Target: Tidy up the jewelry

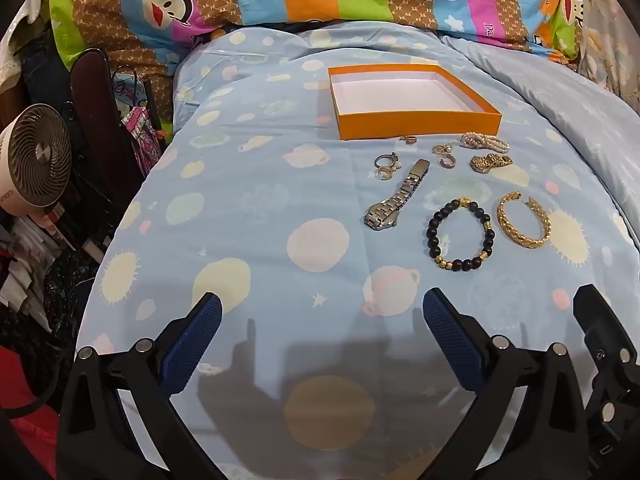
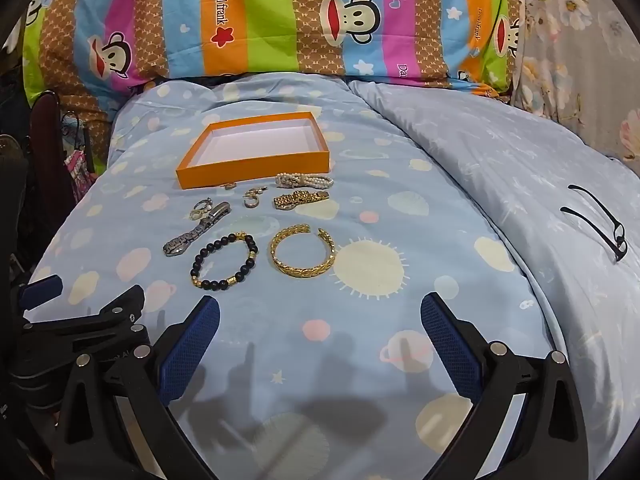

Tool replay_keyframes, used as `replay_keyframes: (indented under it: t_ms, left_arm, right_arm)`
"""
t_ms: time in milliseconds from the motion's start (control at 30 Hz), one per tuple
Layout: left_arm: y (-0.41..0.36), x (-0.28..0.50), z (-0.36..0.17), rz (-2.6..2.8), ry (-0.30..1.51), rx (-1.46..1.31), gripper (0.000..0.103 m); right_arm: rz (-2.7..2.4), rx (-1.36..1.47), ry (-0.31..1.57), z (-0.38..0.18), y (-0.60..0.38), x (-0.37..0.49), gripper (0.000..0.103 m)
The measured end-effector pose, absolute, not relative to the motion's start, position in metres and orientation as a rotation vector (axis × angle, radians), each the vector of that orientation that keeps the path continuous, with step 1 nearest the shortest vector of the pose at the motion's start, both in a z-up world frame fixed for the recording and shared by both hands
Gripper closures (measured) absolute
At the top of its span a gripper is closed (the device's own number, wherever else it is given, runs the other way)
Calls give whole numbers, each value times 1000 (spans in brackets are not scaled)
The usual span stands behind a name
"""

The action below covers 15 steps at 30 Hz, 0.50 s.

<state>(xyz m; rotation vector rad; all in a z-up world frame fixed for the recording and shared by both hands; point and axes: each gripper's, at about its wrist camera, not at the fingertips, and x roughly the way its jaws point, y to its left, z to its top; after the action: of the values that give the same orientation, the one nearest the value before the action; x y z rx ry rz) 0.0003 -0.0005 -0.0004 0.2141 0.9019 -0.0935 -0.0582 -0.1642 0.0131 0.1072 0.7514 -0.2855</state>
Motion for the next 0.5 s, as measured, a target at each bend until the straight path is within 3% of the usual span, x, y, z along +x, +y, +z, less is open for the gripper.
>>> replay_keyframes:
  t_ms: [500]
  left_arm:
    - [7,3,0,-75,900,200,5]
  right_arm:
    - [-283,110,755,14,-152,-55,5]
